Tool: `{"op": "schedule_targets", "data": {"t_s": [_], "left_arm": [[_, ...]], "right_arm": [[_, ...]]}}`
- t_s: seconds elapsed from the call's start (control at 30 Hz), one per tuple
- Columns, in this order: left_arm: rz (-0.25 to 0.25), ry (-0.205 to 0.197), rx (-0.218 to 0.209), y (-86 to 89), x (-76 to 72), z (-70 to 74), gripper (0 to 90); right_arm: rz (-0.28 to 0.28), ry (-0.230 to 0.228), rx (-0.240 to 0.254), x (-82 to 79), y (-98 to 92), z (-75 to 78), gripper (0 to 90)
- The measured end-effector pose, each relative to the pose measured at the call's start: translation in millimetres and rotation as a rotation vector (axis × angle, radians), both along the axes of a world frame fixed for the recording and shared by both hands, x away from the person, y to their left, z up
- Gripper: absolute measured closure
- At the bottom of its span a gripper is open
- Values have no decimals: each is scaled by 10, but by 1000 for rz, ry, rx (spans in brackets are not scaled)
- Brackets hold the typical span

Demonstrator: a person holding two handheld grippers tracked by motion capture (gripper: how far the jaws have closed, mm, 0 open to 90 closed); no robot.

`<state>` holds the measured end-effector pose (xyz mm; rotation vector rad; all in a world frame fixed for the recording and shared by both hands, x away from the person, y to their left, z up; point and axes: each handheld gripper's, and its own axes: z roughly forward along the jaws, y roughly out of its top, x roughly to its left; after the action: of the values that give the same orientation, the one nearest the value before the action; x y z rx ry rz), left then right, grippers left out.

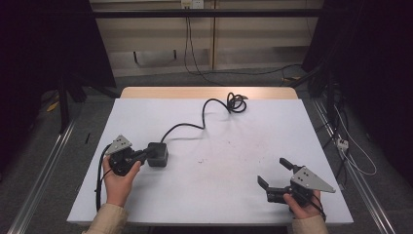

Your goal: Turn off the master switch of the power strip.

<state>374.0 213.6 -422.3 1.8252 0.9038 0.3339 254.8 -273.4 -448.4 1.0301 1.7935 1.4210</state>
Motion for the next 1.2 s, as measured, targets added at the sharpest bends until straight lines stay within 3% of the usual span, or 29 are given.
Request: {"op": "schedule_targets", "data": {"t_s": [1.2], "left_arm": [[11, 5, 26, -16, 24, -33, 900]], "right_arm": [[1, -2, 3, -2, -2, 2, 19]]}}
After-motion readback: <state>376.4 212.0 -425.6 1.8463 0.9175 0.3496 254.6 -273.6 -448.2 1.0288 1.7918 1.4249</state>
